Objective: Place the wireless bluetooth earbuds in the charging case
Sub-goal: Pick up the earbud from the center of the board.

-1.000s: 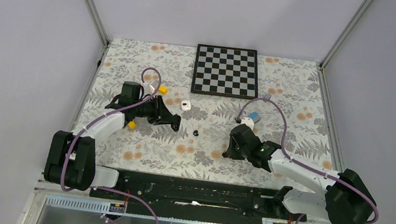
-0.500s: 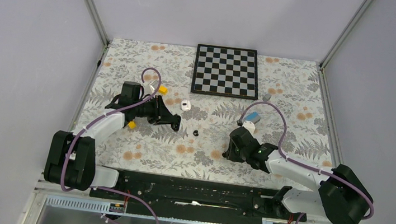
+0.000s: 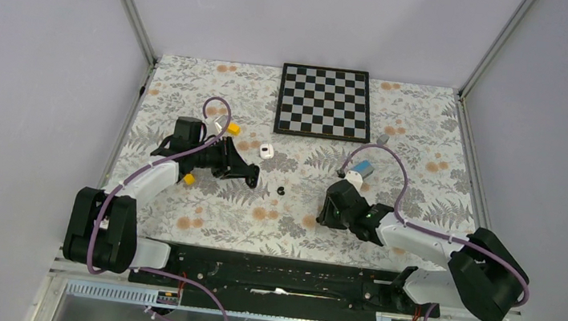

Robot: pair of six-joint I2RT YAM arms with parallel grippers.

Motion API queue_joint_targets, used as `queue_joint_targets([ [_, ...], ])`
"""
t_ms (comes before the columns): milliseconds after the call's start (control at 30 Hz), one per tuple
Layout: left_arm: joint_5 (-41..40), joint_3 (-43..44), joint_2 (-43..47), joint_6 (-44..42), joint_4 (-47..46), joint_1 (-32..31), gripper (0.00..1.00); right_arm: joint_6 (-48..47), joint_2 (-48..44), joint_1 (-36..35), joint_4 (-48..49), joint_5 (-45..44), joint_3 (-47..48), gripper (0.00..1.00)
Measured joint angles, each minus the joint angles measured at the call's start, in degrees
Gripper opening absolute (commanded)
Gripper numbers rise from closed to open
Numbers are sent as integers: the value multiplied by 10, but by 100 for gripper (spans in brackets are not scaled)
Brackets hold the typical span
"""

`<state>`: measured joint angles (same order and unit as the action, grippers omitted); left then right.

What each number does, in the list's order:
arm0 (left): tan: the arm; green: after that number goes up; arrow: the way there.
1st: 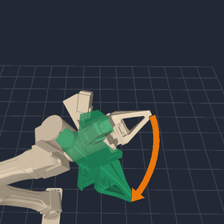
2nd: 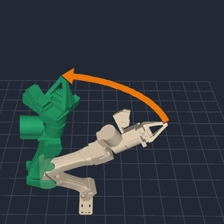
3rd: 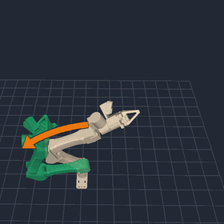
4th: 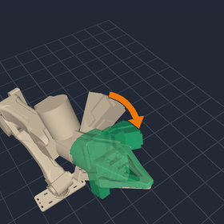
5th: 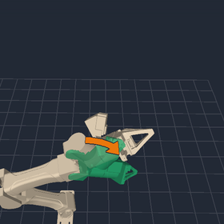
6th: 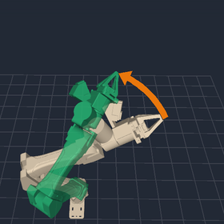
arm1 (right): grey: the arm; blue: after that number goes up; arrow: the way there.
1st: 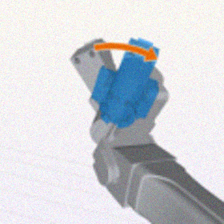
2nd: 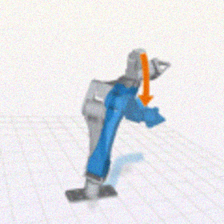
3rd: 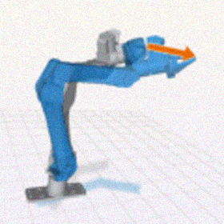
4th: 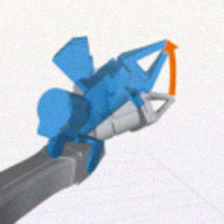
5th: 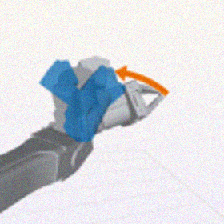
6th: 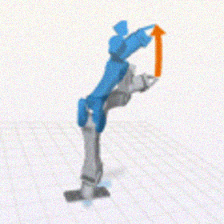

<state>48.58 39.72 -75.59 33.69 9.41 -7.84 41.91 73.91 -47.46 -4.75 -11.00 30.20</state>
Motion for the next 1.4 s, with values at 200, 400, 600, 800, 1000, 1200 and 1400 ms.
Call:
queue_joint_targets([
  [200,0,0,0,0,0,0,0,6,14,0,30,1,2,24],
  [400,0,0,0,0,0,0,0,6,14,0,27,0,1,8],
  [600,0,0,0,0,0,0,0,6,-5,0,22,-1,-3,0],
  [800,1,0,0,-1,-1,-21,0,-1,-63,0,12,0,-5,0],
  [1000,29,0,4,-7,-13,-77,0,-25,-97,0,3,9,12,0],
  [1200,50,0,24,-9,-32,-107,0,-43,-116,0,0,38,62,0],
  [1400,56,0,28,-8,-48,-112,0,-51,-118,-10,7,66,113,0],
])
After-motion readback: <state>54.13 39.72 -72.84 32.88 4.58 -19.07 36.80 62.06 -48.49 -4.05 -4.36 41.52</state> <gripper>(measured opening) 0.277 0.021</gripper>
